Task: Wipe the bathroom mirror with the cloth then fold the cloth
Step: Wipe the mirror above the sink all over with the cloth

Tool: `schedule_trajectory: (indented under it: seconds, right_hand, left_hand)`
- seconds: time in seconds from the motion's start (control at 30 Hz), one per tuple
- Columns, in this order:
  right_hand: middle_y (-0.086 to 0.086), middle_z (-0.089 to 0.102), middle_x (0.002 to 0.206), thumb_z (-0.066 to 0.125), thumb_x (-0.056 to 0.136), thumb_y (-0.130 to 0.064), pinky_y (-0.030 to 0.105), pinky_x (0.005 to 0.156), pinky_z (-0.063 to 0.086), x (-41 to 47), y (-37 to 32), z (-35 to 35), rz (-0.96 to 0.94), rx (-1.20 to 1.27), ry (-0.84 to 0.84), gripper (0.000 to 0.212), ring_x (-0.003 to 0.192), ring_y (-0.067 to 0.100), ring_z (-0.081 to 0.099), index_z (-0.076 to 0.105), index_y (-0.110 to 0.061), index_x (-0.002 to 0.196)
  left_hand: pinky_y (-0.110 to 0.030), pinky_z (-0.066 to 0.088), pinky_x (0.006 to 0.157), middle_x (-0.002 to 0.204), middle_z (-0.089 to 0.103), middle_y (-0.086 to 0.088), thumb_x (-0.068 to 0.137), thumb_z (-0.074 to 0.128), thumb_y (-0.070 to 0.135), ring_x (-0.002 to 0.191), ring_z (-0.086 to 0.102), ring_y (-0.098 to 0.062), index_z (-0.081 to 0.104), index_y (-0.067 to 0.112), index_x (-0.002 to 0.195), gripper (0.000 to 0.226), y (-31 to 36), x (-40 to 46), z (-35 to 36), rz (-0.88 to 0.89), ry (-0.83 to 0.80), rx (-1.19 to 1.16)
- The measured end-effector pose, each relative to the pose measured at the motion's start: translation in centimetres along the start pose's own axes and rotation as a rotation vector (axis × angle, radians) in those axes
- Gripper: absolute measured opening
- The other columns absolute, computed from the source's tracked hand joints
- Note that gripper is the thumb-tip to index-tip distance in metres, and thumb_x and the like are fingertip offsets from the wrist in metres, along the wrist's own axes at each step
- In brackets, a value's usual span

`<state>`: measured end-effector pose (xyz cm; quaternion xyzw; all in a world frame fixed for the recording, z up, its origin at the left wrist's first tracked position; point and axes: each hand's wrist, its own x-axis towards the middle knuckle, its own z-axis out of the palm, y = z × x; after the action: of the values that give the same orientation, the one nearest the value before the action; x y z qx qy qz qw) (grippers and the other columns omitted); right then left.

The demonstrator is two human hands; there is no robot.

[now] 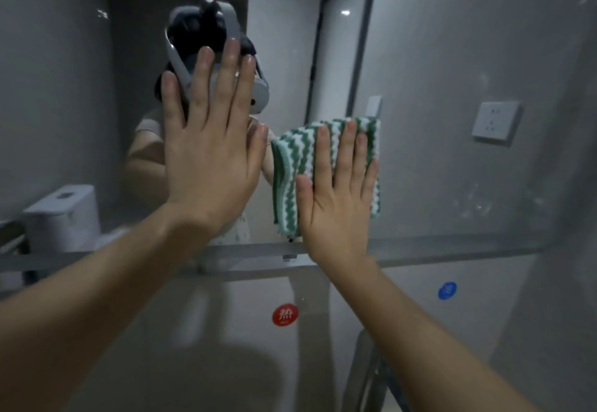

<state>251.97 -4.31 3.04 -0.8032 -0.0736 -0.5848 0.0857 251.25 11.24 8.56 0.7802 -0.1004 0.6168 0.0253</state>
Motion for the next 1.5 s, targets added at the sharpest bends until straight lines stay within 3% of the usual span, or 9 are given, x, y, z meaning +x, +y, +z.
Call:
schedule_trajectory:
  seconds: [0.13,0.4,0.9,1.17,1.5]
  right_hand:
    - [0.007,0.003,0.157,0.010,0.100,-0.046,0.048,0.118,0.002,-3.7,0.2,1.1,-0.002,-0.002,-0.015,0.056,0.146,0.021,-0.006,-0.005,-0.026,0.150]
    - [0.001,-0.015,0.157,0.011,0.101,-0.045,0.045,0.118,0.000,-5.6,0.5,1.8,-0.006,-0.010,-0.005,0.055,0.146,0.022,-0.005,-0.008,-0.027,0.150]
    - [0.004,-0.003,0.159,0.015,0.101,-0.046,0.046,0.118,0.006,-6.9,1.7,1.8,-0.071,-0.005,-0.050,0.055,0.147,0.022,0.001,0.003,-0.026,0.151]
    - [0.001,0.006,0.157,0.012,0.101,-0.047,0.046,0.117,0.007,2.3,5.0,-0.8,0.012,-0.009,0.054,0.055,0.146,0.018,-0.001,0.011,-0.023,0.150]
    - [0.005,0.011,0.157,0.011,0.100,-0.046,0.044,0.116,0.006,13.3,9.0,-4.4,-0.044,-0.024,0.114,0.055,0.145,0.020,0.006,0.016,-0.022,0.150]
  left_hand:
    - [-0.046,-0.006,0.113,0.158,0.007,-0.007,0.099,0.026,0.036,0.144,0.005,-0.026,0.005,0.012,0.150,0.060,1.1,-3.2,1.4,0.073,0.015,0.006]
    - [-0.048,-0.002,0.115,0.156,0.008,-0.005,0.101,0.029,0.029,0.145,0.001,-0.021,0.013,0.009,0.151,0.056,2.5,-6.0,2.6,0.004,0.076,0.021]
    - [-0.053,0.012,0.114,0.156,0.016,-0.009,0.100,0.032,0.032,0.144,0.015,-0.025,0.019,0.009,0.150,0.056,2.5,-7.4,2.3,0.038,0.063,0.079]
    - [-0.050,0.009,0.114,0.156,0.014,-0.008,0.099,0.030,0.034,0.143,0.013,-0.023,0.016,0.014,0.150,0.057,3.8,-0.3,1.4,-0.004,0.095,0.086]
    - [-0.049,0.008,0.112,0.155,0.019,-0.009,0.095,0.031,0.035,0.142,0.014,-0.023,0.023,0.010,0.148,0.059,6.3,9.5,0.4,-0.087,0.133,0.069]
